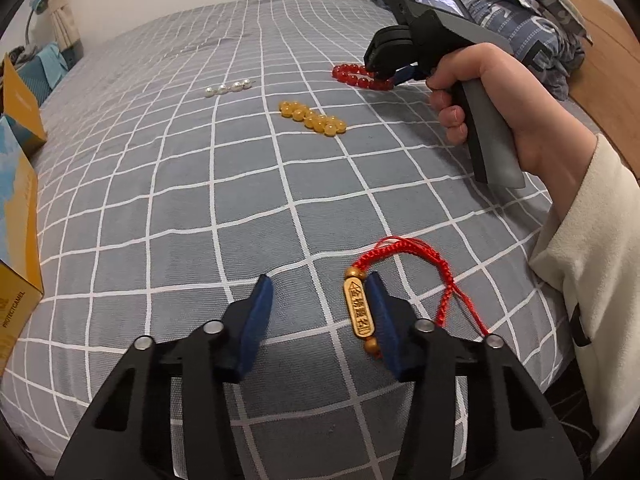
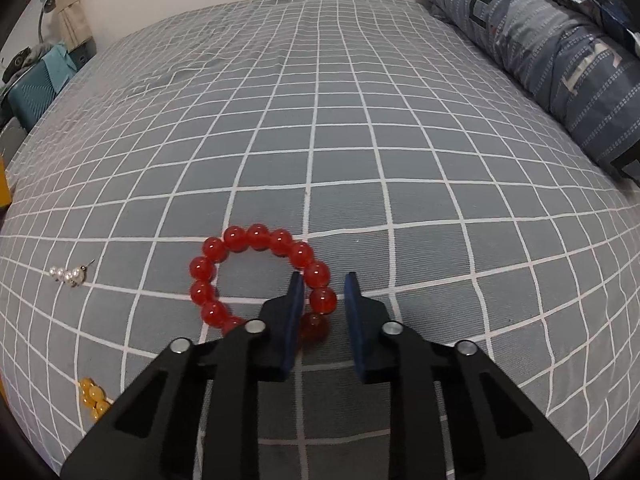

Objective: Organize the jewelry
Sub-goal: 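Grasp the red cord gold-charm bracelet with left tool while right grasps red bead bracelet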

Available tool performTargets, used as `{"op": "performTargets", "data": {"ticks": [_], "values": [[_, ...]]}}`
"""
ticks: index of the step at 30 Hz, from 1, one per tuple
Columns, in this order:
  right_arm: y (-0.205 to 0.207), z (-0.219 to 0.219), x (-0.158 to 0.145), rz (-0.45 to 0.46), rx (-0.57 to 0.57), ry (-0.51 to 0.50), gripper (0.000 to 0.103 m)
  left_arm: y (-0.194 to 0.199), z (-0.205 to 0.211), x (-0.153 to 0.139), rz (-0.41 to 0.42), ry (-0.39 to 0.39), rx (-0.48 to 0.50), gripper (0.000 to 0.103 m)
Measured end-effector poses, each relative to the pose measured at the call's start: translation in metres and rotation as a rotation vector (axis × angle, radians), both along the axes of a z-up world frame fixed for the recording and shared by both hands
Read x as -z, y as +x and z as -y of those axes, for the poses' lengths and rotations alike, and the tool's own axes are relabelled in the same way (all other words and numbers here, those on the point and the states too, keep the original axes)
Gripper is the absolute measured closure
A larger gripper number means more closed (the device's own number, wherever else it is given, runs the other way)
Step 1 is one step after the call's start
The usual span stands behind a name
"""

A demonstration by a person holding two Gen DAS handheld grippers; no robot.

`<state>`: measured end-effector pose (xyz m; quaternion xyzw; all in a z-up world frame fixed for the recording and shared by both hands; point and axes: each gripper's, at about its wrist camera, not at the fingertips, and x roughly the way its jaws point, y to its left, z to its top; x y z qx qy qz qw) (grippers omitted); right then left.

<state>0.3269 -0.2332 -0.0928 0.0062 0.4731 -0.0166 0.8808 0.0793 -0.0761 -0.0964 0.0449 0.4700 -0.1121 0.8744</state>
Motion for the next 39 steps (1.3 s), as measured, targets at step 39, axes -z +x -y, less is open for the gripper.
{"op": "performTargets", "data": {"ticks": [39], "values": [[-0.044,-0.015,-0.067,0.198,-0.058,0.072,0.090,0.035,-0.054,-0.094,0.227,-0.015,-0.158,0.095]]}}
